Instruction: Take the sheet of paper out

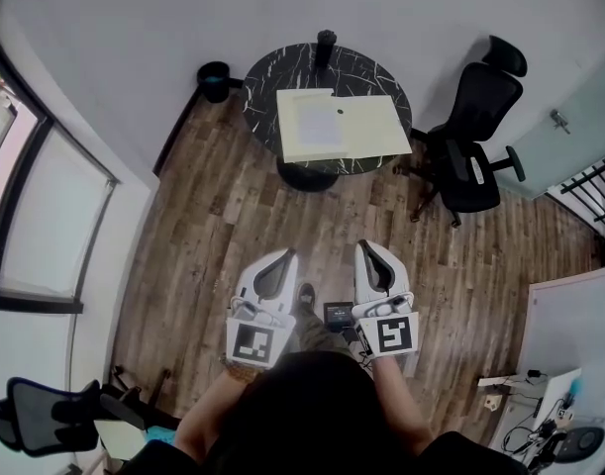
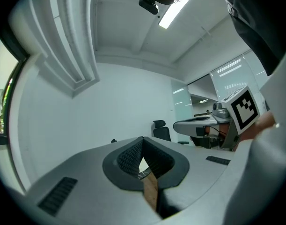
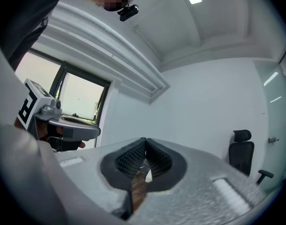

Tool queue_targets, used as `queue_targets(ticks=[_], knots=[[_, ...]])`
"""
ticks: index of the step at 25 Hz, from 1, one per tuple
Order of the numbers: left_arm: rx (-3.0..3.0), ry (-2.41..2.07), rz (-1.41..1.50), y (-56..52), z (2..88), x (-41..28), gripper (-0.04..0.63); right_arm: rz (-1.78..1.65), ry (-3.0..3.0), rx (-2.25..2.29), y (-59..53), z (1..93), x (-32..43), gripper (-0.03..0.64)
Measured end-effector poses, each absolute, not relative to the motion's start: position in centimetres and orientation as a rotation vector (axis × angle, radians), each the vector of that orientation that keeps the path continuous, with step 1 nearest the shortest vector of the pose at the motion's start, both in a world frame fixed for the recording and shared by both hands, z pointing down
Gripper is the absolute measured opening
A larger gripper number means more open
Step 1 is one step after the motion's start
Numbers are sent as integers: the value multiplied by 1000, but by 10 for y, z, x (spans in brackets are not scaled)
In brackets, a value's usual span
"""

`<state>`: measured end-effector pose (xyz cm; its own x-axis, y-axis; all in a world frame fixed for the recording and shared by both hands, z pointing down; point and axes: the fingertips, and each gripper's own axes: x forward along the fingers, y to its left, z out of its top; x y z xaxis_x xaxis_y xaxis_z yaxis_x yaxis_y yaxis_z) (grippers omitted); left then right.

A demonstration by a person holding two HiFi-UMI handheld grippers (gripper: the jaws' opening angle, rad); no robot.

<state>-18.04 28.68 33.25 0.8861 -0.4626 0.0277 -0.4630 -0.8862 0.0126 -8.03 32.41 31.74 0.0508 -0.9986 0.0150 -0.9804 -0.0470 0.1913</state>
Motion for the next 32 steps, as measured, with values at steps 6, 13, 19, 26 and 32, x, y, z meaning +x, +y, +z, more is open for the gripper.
queue_targets(ticks=[6, 13, 19, 26, 32], knots=[[3083, -747, 99, 265, 334, -143, -2, -171, -2085, 2164, 296, 321, -35, -2], [3077, -766, 150, 228, 342, -87, -2, -108, -2161, 2109, 256, 338, 17, -2], [3117, -767, 160, 205, 335, -34, -2, -82, -2195, 1988, 226, 354, 64, -2], [3141, -771, 209, 190, 347, 3, -2, 22, -2272, 1940, 201, 385, 93, -2], [3088, -751, 206, 146, 364, 9, -2, 61, -2292, 1869, 158, 392, 88, -2]])
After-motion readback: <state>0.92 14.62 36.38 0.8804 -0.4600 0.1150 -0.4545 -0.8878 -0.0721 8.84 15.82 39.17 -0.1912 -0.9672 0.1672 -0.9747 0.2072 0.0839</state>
